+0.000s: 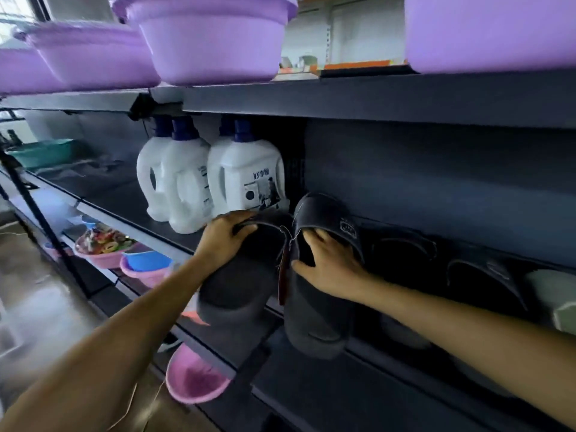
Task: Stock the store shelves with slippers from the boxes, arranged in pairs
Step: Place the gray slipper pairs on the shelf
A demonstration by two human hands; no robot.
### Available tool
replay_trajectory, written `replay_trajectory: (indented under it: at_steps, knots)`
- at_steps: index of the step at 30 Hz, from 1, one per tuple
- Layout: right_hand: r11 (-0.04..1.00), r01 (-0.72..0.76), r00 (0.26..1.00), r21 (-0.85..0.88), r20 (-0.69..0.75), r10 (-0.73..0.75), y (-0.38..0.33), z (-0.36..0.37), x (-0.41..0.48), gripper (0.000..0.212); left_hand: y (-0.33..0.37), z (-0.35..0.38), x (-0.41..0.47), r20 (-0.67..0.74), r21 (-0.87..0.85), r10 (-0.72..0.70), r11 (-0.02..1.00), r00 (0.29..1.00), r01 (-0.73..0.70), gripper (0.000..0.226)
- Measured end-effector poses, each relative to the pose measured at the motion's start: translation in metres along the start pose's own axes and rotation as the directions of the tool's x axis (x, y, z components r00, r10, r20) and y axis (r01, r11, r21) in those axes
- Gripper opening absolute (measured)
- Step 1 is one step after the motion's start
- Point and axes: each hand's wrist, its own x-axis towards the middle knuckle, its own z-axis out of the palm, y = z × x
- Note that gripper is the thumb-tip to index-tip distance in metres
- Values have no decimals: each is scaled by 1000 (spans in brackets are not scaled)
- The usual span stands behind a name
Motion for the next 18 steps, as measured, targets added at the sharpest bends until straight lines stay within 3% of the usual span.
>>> replay_trajectory:
  at_steps: [4,8,13,18]
  knots:
    - [986,-165,984,-28,63,166,9,16,53,66,-27,40,46,70,-85,132,988,989,-126,29]
    - [946,-318,947,-61,20,320,27,22,75,59,-24,75,68,69,-191,318,935,946,-300,29]
    - [930,-358,933,-83,17,360,35,27,77,53,-47,81,85,44,-285,353,901,935,-327,28]
    - [895,-443,892,-53,70,446,28,43,83,64,-66,89,104,96,-271,358,907,929,-322,29]
